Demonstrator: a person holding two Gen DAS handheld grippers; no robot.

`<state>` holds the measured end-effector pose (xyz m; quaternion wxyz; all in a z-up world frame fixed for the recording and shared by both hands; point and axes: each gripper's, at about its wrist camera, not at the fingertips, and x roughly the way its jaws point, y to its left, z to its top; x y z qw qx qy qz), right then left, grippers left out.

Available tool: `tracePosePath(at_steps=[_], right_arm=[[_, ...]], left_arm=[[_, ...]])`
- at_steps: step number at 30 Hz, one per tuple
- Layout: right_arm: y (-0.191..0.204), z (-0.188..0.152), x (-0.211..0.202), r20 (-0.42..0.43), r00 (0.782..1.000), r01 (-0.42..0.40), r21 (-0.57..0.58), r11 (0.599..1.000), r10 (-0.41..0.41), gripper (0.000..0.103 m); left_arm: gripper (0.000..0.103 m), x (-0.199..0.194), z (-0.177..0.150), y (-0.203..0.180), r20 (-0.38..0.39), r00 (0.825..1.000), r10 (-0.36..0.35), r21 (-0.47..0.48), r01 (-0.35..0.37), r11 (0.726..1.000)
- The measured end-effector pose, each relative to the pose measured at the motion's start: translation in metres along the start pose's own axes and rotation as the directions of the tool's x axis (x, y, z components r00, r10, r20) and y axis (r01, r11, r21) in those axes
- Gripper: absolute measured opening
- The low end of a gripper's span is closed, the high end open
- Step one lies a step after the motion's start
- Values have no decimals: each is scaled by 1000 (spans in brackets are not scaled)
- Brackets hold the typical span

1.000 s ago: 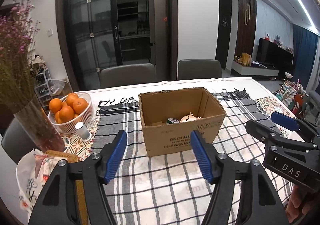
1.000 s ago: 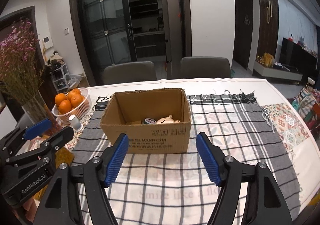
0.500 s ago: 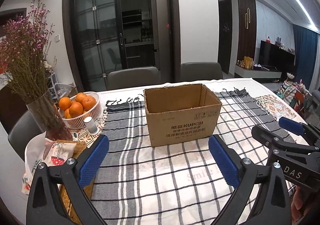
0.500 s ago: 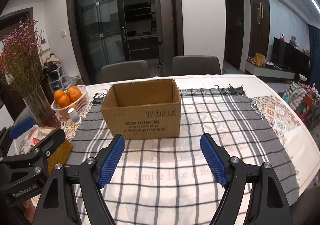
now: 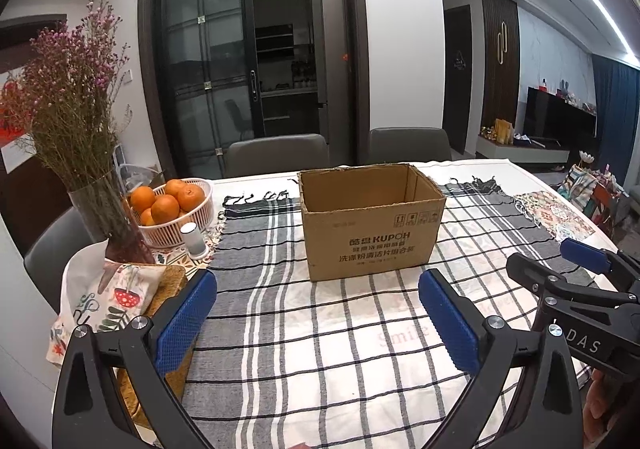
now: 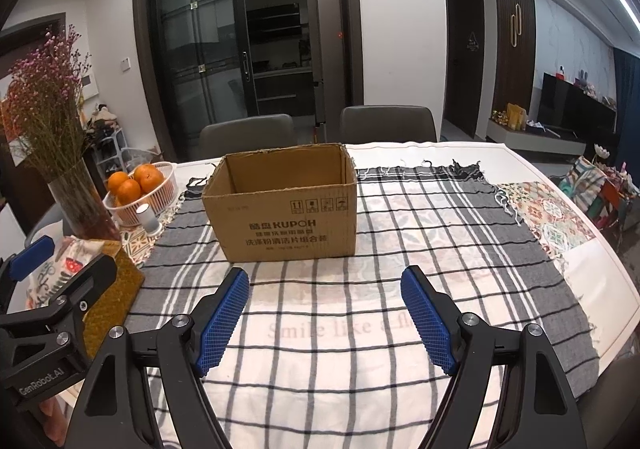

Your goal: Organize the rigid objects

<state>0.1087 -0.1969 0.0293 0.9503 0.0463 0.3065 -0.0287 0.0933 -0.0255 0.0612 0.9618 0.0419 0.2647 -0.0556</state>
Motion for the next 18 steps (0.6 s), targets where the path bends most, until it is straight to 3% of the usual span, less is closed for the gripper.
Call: tracePosePath(at_steps=[18], right_arm=[[-2, -7, -13, 18, 1000, -8, 9, 1000, 8, 79]], left_arm=[[103, -16, -5, -1, 24, 1000, 8, -4, -8, 1000]])
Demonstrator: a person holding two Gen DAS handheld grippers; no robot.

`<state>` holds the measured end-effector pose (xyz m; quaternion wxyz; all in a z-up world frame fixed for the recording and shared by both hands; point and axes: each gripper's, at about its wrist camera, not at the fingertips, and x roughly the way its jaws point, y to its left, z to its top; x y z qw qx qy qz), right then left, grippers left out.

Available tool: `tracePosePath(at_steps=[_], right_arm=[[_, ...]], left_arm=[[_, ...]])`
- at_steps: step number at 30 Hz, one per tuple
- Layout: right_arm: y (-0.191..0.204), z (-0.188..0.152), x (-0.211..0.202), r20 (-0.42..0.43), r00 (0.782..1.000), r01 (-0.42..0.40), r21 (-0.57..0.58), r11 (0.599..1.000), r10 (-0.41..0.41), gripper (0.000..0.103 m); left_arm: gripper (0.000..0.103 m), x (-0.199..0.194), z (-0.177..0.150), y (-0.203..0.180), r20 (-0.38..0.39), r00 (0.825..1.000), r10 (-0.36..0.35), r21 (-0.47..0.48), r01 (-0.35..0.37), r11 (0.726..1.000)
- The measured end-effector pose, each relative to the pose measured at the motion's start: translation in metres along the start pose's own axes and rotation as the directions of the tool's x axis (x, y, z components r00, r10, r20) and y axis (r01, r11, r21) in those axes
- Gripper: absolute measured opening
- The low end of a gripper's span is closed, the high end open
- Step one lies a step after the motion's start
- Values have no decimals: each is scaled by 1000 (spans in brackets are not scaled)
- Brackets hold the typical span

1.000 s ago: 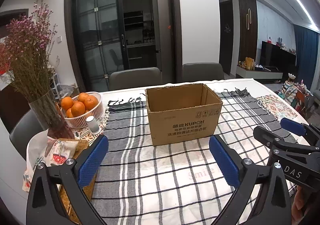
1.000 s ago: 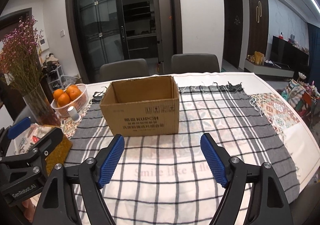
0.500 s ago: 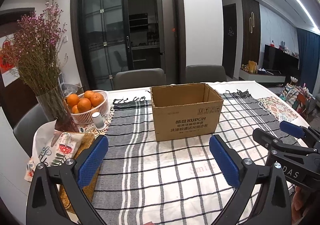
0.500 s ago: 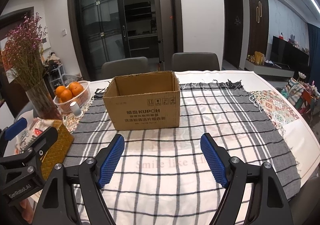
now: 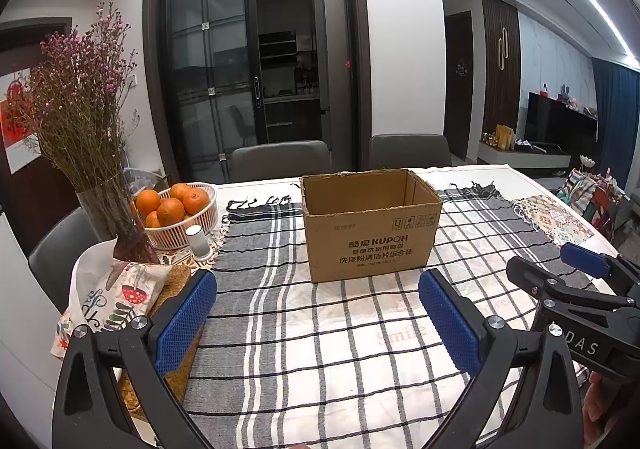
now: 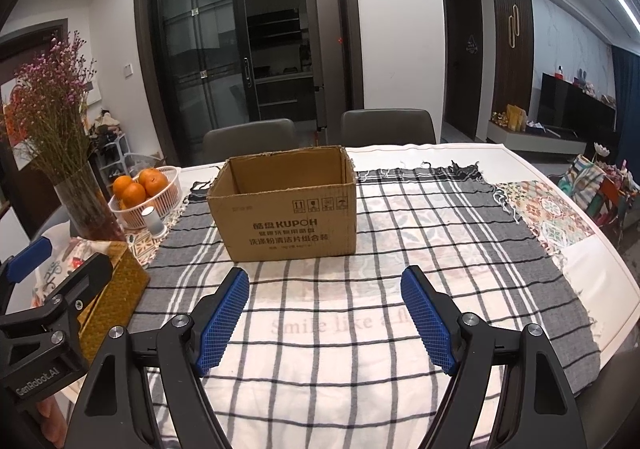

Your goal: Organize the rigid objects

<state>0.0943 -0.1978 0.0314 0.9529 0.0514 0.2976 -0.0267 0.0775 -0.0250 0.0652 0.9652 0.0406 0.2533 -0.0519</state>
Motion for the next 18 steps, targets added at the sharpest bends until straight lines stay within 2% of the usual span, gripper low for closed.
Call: tracePosePath(at_steps=[18], right_arm=[[4, -6, -2, -5, 1000, -10, -5, 1000, 10, 79]], left_arm=[[103, -3, -6, 6, -3, 1000, -1, -14, 1, 1000]])
